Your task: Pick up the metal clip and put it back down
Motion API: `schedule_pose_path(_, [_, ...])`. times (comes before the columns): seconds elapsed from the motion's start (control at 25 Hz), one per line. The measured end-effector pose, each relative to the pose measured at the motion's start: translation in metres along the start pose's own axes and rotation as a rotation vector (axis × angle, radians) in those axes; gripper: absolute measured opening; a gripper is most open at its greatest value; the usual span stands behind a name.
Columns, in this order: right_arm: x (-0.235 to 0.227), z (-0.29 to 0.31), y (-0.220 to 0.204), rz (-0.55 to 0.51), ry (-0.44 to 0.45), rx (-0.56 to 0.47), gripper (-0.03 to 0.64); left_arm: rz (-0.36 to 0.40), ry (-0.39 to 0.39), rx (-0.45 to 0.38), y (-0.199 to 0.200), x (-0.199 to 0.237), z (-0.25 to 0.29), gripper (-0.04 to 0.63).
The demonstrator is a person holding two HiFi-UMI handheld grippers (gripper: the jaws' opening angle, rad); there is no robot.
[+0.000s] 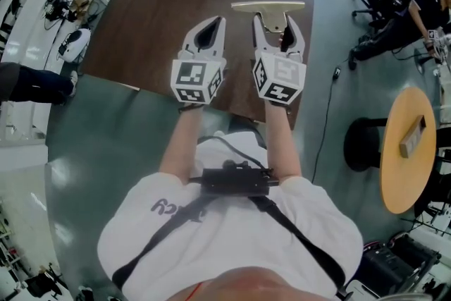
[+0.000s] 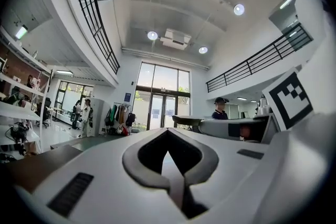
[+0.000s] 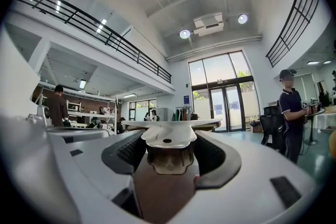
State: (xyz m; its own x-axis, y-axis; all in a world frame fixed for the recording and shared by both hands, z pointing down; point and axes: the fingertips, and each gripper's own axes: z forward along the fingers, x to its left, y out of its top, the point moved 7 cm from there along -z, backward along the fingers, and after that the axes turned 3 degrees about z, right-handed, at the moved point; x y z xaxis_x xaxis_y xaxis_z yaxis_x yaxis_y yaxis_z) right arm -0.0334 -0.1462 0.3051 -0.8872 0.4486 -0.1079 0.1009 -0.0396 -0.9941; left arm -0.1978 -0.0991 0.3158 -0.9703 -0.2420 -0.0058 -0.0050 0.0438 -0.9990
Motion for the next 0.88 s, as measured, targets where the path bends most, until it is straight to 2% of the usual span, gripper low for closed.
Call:
schedule_pose_path(0.2, [-0.026, 0.000, -0.010, -0.002, -0.070, 0.032, 0.296, -0.017, -0.052, 0.022, -0.011, -0.016, 0.023, 0.005])
schedule_pose_path(0.6, [-0.121, 0.009, -0.052, 0.045, -0.265, 0.164, 0.296, -0.040, -0.121, 0.098, -0.059, -0.053, 0.090, 0.005])
schedule_pose_path(0.72, [-0.146, 0.023, -0.074, 0.037, -0.288, 0.194, 0.296, -0.071, -0.147, 0.131, -0.081, -0.055, 0.113, 0.005])
schedule_pose_path(0.88, [-0.177, 0.043, -0.120, 0.059, -0.327, 0.289, 0.296, -0.108, -0.177, 0.187, -0.118, -0.059, 0.146, 0.005])
